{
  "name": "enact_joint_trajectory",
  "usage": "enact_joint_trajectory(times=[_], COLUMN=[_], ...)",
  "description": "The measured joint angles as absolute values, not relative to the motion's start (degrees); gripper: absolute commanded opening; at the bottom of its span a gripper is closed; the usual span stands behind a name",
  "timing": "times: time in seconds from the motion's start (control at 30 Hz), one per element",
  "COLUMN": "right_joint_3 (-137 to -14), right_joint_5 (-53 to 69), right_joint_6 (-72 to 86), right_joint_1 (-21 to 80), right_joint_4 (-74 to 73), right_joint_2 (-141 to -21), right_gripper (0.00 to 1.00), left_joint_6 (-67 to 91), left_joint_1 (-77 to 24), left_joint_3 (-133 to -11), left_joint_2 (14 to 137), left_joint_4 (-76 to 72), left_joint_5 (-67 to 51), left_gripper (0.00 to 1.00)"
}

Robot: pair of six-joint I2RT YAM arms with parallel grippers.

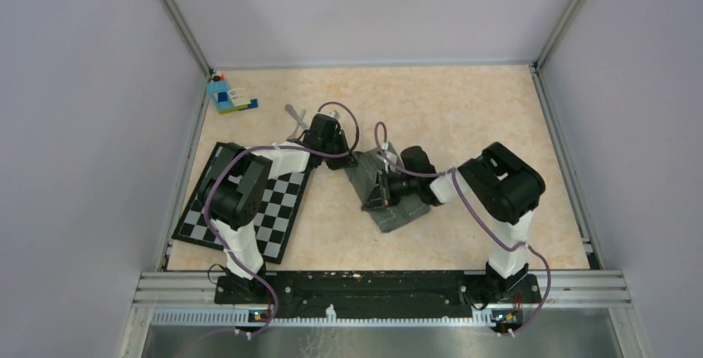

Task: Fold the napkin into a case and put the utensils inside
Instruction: Smooth out the 2/3-rectangle-folded napkin at the center of the board.

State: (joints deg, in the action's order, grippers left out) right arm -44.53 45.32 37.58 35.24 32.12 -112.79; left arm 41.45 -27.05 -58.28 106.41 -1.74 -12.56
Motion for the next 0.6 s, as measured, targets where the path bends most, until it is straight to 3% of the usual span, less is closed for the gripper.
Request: enact_joint_trajectory(times=[0.3, 0.4, 0.53, 0.6], right_joint_3=[-24.3, -21.1, -21.5, -23.6], right_joint_5=[42.4, 41.6, 39.1, 38.1], right_joint_6=[39.7, 40.3, 38.5, 36.6], right_joint_1=[40.6, 42.1, 41.2, 38.3], right_joint_4=[33.5, 31.7, 21.7, 15.4], right_joint_2=[-95.2, -91.1, -83.0, -77.2], right_gripper=[0.00, 0.01, 0.29, 0.37], left_joint_6=[40.9, 39.9, 37.6, 35.9], left_joint_1=[-27.0, -27.0, -27.3, -27.6], left_joint_3=[-59.1, -60.1, -61.2, -61.6], left_joint_2=[106.9, 107.2, 106.7, 105.4], left_joint_4=[-1.1, 0.0, 2.0, 4.7], left_joint_5=[-12.6, -12.8, -13.7, -14.1], left_gripper=[0.02, 0.18, 0.43, 0.51])
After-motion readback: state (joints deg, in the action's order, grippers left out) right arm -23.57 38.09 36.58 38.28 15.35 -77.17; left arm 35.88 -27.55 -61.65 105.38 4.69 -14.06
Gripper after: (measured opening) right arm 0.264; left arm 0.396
